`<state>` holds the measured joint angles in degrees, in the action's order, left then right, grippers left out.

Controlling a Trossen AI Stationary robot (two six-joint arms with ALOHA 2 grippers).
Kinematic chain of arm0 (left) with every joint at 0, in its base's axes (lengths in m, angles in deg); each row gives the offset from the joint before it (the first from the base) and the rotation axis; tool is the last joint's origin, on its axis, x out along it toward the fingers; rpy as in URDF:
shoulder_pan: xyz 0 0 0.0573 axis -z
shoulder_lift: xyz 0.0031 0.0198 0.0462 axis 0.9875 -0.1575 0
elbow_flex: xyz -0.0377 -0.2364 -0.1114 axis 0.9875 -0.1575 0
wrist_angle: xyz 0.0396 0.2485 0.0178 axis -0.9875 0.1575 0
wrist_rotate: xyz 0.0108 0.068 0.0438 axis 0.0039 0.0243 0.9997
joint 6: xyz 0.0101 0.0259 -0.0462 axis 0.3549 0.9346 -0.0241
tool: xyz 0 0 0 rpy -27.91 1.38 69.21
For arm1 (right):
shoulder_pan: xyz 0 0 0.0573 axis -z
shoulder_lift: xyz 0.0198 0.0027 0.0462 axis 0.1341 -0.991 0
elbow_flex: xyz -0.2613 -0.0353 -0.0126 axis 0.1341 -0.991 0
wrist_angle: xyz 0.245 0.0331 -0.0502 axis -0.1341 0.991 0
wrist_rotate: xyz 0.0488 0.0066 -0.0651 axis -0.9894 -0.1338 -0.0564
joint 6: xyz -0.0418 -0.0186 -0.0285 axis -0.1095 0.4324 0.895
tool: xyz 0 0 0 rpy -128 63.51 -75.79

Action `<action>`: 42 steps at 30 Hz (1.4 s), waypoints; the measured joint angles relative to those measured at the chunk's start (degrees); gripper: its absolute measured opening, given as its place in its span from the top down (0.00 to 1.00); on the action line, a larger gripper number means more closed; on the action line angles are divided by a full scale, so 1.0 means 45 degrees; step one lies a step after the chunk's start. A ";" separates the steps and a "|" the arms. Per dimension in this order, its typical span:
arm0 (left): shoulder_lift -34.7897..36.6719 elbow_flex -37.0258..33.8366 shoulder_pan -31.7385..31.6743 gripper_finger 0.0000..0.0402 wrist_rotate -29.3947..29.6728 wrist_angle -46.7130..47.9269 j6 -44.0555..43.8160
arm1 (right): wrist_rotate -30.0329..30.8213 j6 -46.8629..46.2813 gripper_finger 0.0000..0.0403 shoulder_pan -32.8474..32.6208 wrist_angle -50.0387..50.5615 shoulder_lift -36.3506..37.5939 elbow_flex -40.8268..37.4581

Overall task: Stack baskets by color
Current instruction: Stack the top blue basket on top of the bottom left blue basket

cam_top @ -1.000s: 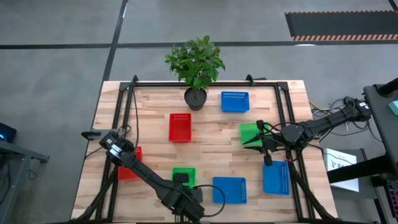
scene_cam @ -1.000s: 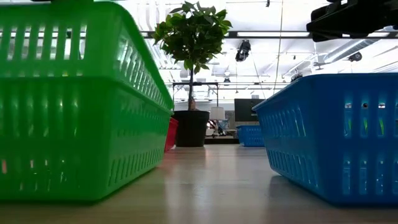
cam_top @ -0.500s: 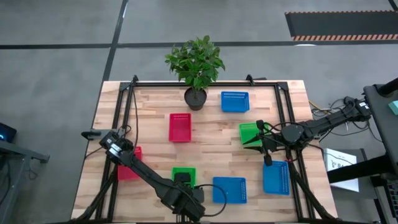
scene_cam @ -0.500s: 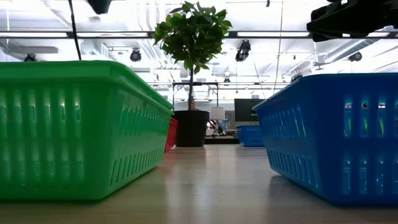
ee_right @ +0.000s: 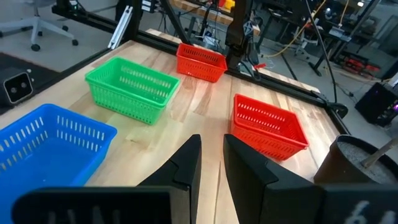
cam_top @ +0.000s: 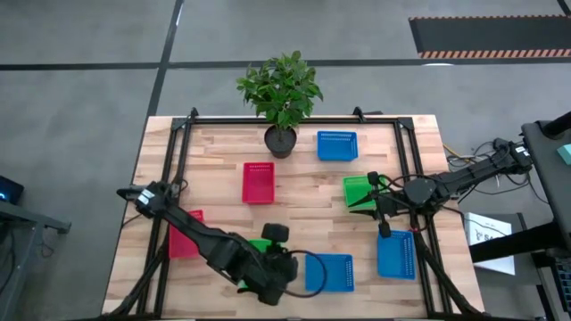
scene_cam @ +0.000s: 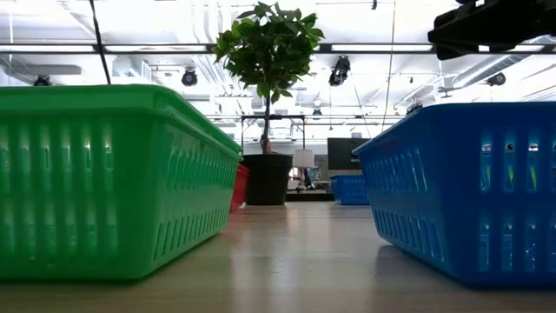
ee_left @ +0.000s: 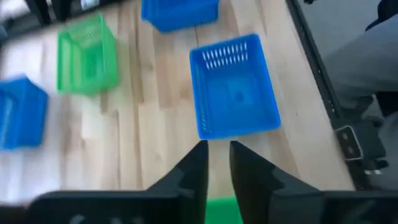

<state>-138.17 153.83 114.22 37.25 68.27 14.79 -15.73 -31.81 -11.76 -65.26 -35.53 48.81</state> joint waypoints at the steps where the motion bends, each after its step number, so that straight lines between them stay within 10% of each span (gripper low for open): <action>1: 0.0161 -0.0224 -0.0027 0.91 0.0104 -0.0397 0.0413 | 0.0002 -0.0065 0.85 0.0000 -0.0003 0.0005 0.0000; 20: 0.5063 -0.9776 -0.0929 1.00 0.0511 -0.8830 0.3125 | 0.0022 -0.4388 0.85 0.0000 0.0129 -0.1132 0.0336; 42: 1.0638 -1.8123 -0.1762 1.00 0.6202 -1.9177 0.6312 | 0.1321 -0.3990 0.93 0.2959 0.4891 -0.3868 0.3303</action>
<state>-90.30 72.27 106.29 65.15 -18.02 43.20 -9.78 -49.77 1.56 -43.25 -52.93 63.67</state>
